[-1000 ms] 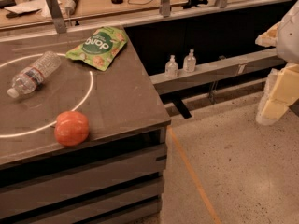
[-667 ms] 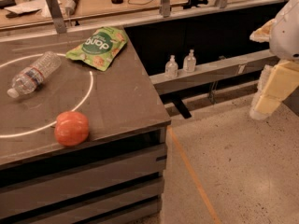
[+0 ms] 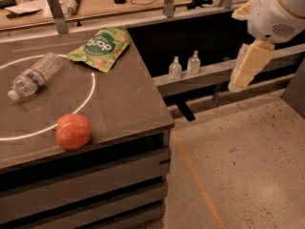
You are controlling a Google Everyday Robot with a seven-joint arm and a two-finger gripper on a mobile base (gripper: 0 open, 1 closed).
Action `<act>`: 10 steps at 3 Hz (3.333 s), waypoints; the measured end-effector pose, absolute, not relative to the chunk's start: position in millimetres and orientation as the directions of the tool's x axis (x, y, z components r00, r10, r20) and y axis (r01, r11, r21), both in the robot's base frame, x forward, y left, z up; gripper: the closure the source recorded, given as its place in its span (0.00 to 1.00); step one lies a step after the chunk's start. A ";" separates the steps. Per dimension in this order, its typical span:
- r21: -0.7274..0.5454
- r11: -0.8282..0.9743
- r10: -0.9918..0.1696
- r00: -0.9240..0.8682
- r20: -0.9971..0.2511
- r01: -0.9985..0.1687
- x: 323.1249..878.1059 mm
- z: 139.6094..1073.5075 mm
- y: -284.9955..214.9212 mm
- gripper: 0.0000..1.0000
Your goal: Move green rice chip bag near apple
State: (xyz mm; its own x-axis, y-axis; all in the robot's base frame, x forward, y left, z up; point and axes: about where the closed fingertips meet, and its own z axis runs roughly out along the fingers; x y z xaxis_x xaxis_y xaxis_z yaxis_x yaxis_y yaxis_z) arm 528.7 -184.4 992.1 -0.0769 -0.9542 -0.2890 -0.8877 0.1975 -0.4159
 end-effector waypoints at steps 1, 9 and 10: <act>-0.463 0.214 -0.938 -0.048 -0.344 -0.860 577.8 998.5 -167.2 0.00; -0.277 0.409 -0.756 -0.153 -0.636 -0.870 725.2 947.6 6.4 0.00; -0.293 0.420 -0.725 -0.124 -0.677 -0.859 749.3 931.7 35.7 0.00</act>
Offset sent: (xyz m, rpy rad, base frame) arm 0.1453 0.0614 0.0237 0.2697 -0.1567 -0.0334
